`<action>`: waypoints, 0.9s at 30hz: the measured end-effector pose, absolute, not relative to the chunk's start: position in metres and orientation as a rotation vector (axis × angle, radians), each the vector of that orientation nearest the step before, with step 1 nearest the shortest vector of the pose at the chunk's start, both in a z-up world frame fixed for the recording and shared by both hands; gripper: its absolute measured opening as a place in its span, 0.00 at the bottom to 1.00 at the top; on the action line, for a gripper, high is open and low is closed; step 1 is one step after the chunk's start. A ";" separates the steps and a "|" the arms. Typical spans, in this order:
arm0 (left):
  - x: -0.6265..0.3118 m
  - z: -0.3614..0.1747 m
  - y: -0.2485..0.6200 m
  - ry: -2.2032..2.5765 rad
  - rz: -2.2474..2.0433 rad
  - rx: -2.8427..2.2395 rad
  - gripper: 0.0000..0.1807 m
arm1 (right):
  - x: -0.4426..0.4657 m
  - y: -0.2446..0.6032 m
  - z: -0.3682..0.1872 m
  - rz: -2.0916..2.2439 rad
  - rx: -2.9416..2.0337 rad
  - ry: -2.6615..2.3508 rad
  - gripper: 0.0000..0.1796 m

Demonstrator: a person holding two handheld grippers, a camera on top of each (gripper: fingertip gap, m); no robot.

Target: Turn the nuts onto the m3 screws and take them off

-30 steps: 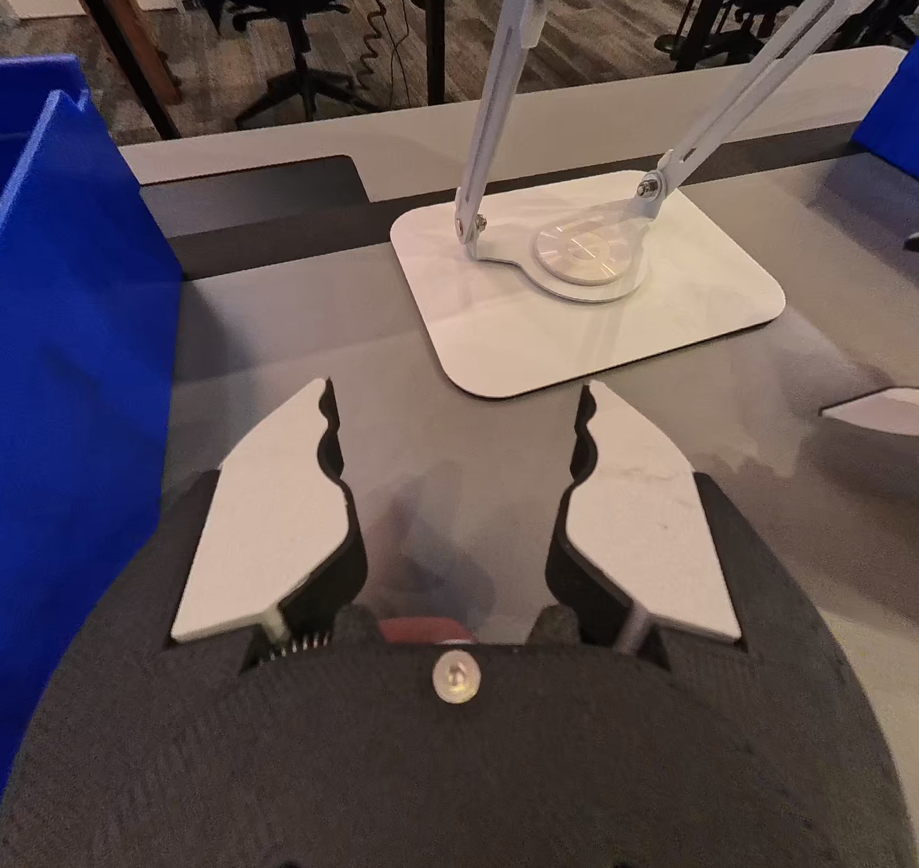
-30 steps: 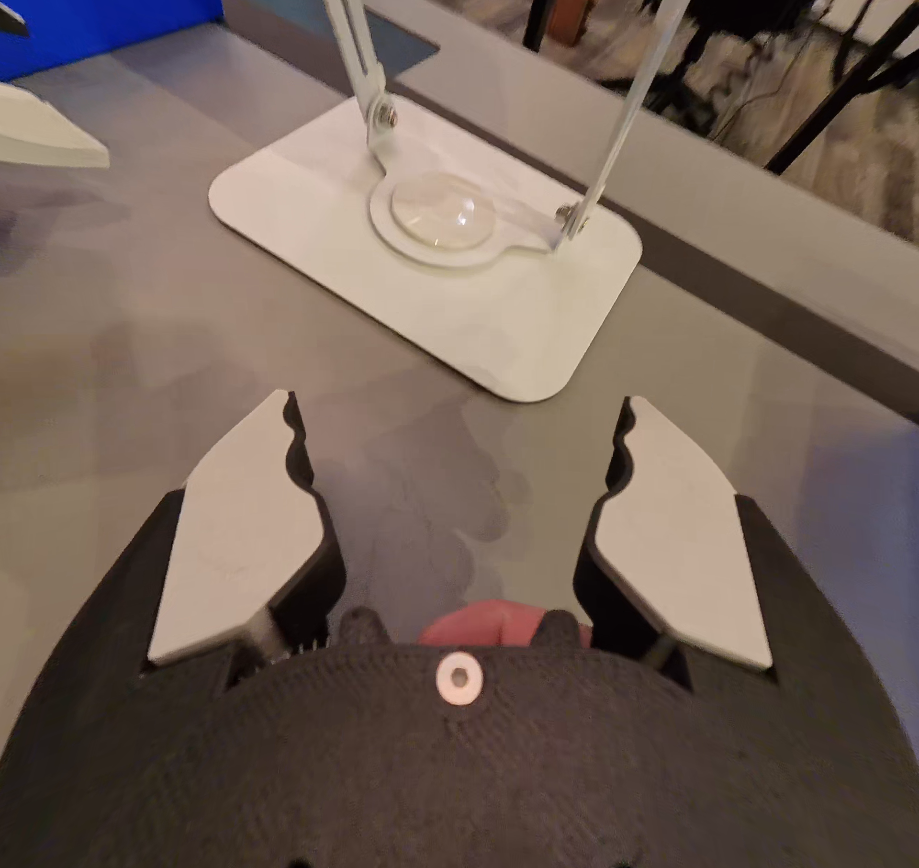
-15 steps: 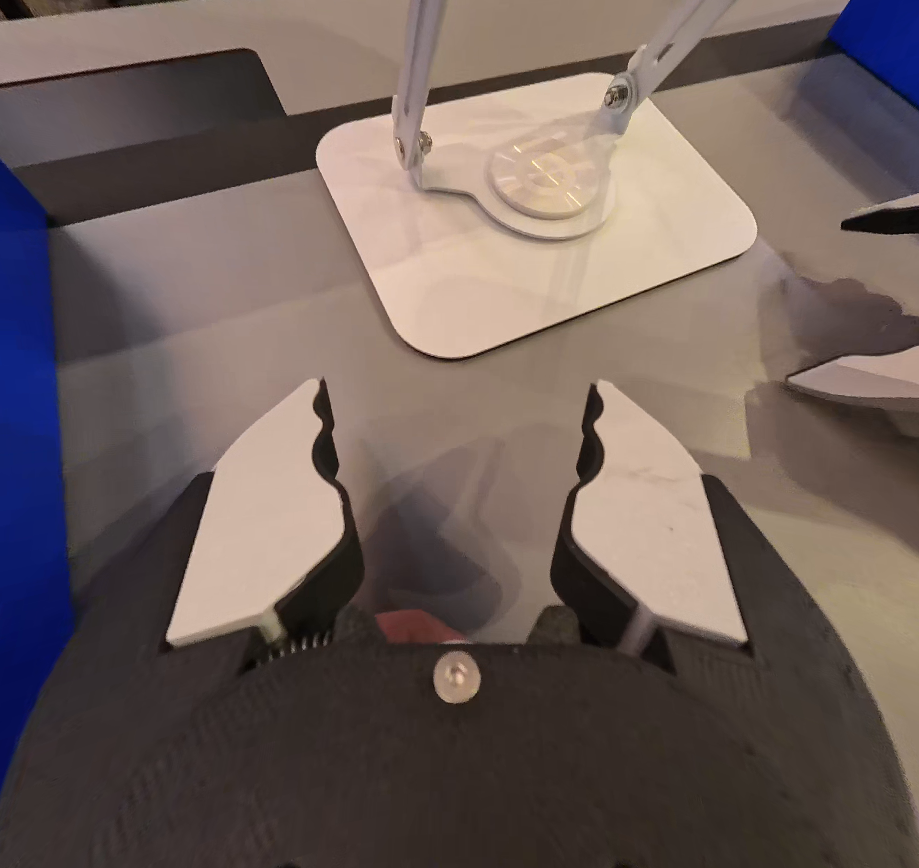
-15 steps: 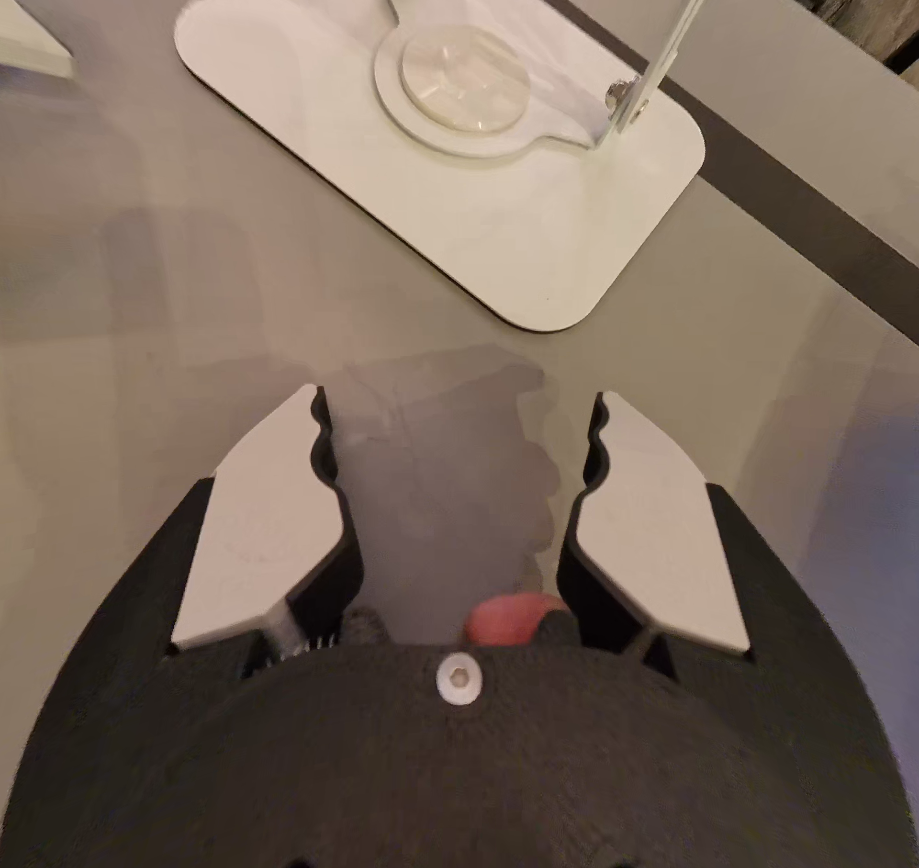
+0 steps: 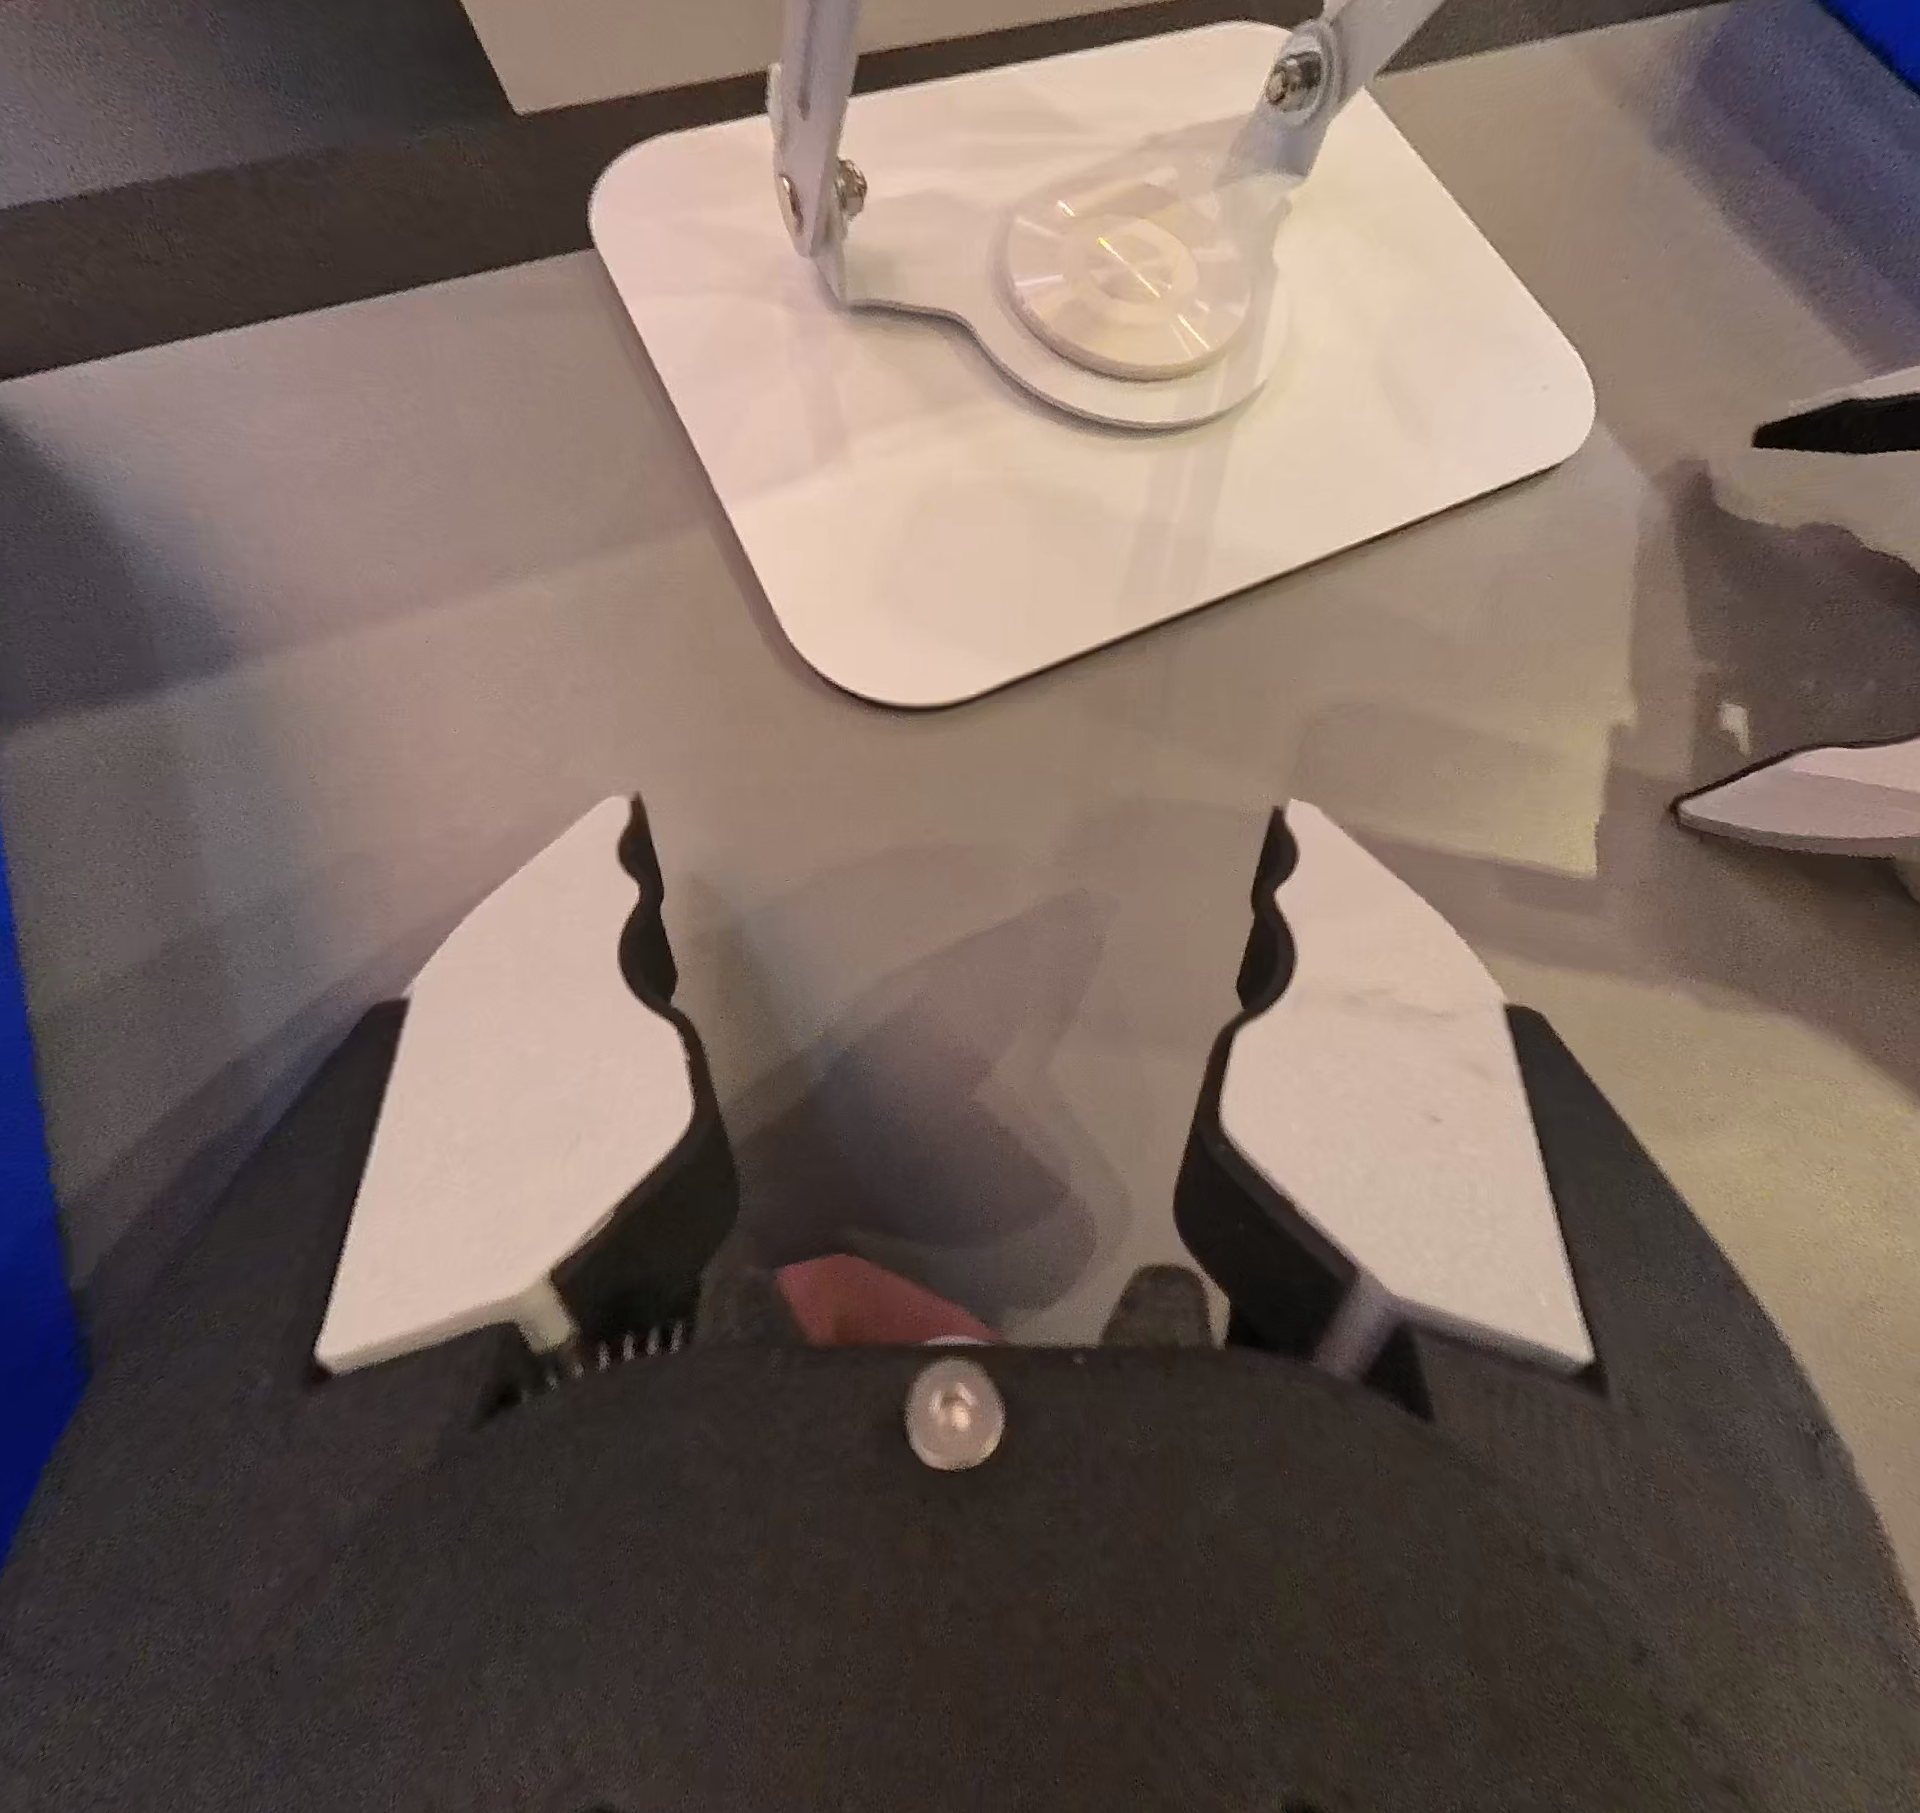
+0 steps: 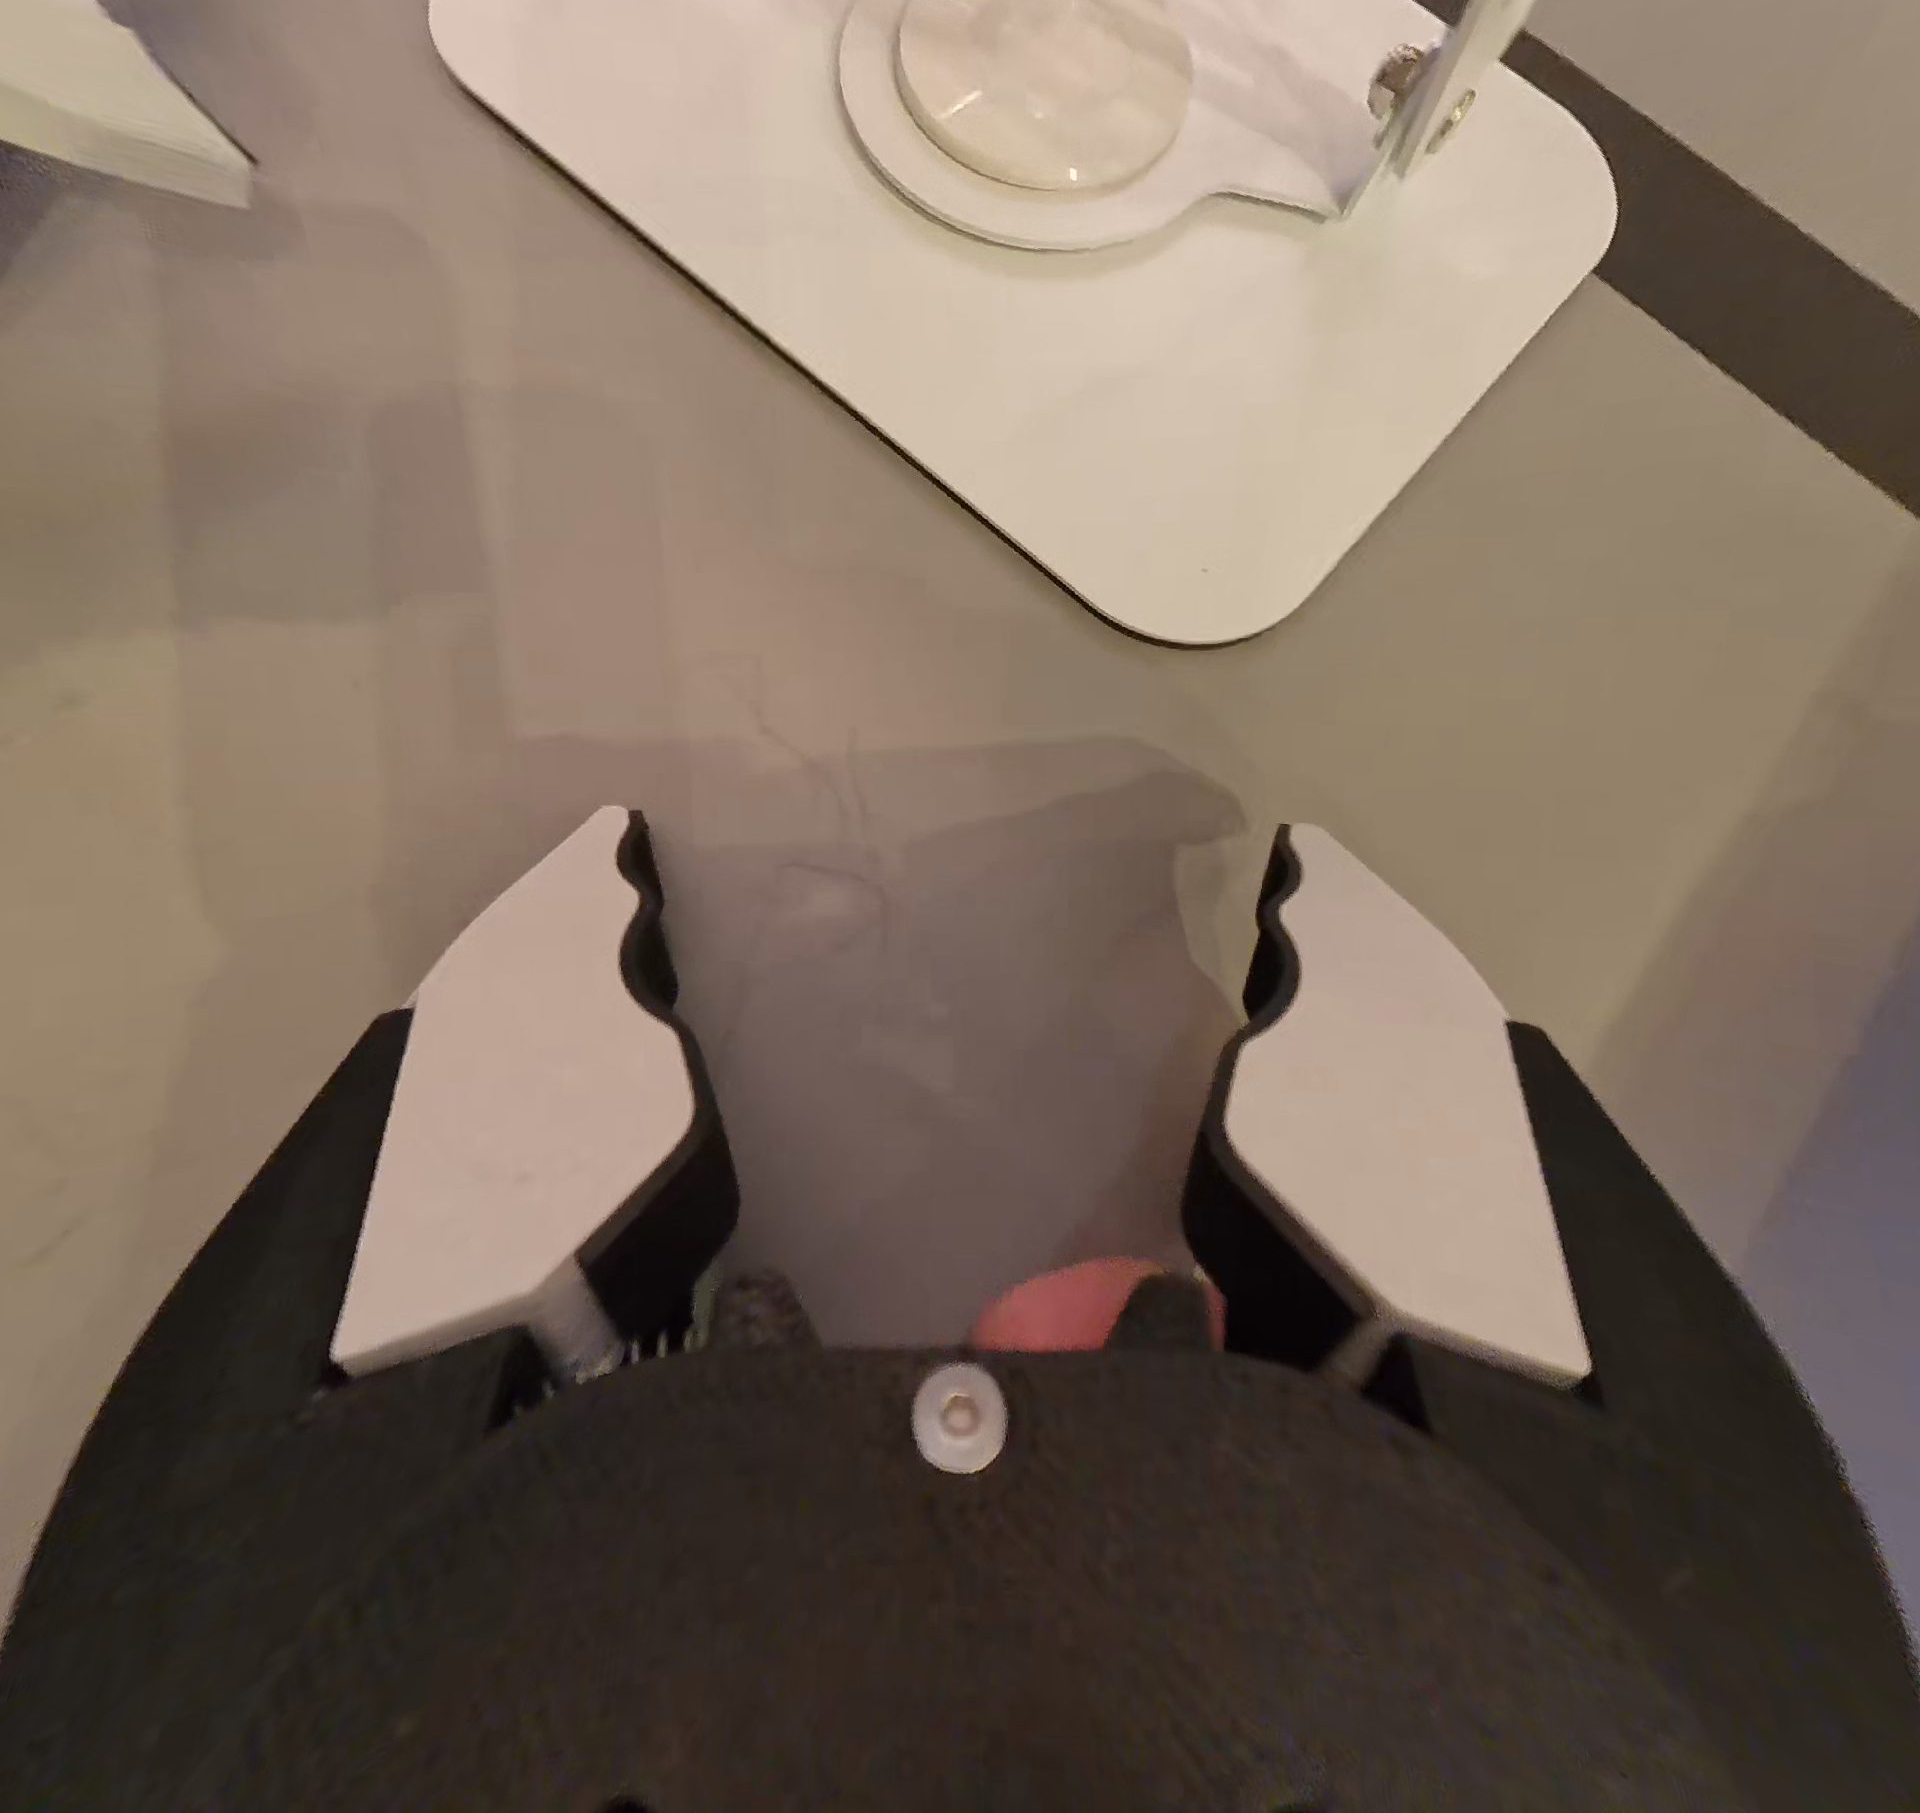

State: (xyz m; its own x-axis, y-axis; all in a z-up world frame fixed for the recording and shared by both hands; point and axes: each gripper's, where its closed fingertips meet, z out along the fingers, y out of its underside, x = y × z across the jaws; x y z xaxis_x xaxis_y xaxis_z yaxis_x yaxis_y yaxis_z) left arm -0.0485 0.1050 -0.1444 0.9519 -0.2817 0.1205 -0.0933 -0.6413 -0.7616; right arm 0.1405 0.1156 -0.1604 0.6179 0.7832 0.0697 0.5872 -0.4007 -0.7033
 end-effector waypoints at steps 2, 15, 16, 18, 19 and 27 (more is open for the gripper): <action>-0.045 -0.146 0.104 0.281 -0.317 -2.273 0.59 | 0.140 0.114 -0.160 0.360 -2.130 -1.075 0.60; -0.059 -0.157 0.108 0.140 -0.213 -2.352 0.35 | 0.142 0.114 -0.164 0.412 -2.179 -1.106 0.59; -0.058 -0.157 0.108 0.137 -0.235 -2.357 0.34 | 0.142 0.113 -0.164 0.408 -2.177 -1.109 0.58; -0.063 -0.158 0.108 0.102 -0.209 -2.360 0.29 | 0.143 0.114 -0.164 0.403 -2.172 -1.103 0.59; -0.065 -0.159 0.108 0.097 -0.195 -2.366 0.29 | 0.143 0.114 -0.164 0.397 -2.168 -1.099 0.59; -0.065 -0.161 0.106 0.150 -0.115 -2.383 0.11 | 0.145 0.113 -0.164 0.413 -2.184 -1.091 0.59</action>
